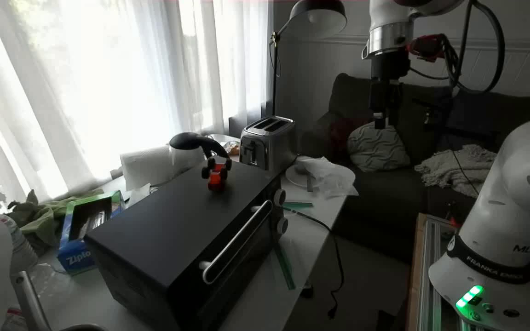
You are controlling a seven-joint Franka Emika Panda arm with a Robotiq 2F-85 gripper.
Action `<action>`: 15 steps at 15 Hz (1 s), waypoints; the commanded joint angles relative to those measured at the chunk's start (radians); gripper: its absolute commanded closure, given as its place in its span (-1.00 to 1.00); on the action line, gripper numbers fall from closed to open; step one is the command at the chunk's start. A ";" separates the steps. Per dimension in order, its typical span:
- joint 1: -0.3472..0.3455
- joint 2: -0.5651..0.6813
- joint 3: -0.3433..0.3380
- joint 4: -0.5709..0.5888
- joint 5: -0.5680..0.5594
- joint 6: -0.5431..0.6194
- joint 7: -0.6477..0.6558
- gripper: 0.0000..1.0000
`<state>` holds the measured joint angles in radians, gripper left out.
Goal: Flip the toy car on top of the oven and then move it onto the tabletop next to the toaster
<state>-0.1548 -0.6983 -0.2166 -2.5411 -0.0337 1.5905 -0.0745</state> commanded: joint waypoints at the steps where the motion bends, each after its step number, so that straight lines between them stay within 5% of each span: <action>1: -0.010 0.002 0.008 0.003 0.004 -0.003 -0.005 -1.00; 6: -0.010 0.002 0.008 0.003 0.004 -0.003 -0.005 -1.00; 8: 0.018 0.038 0.056 0.011 0.085 0.003 0.086 -1.00; 11: 0.051 0.085 0.176 0.017 0.220 0.013 0.292 -1.00; 15: 0.047 0.160 0.401 0.042 0.410 0.177 0.620 -1.00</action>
<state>-0.1095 -0.5962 0.0658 -2.5353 0.2673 1.6787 0.3489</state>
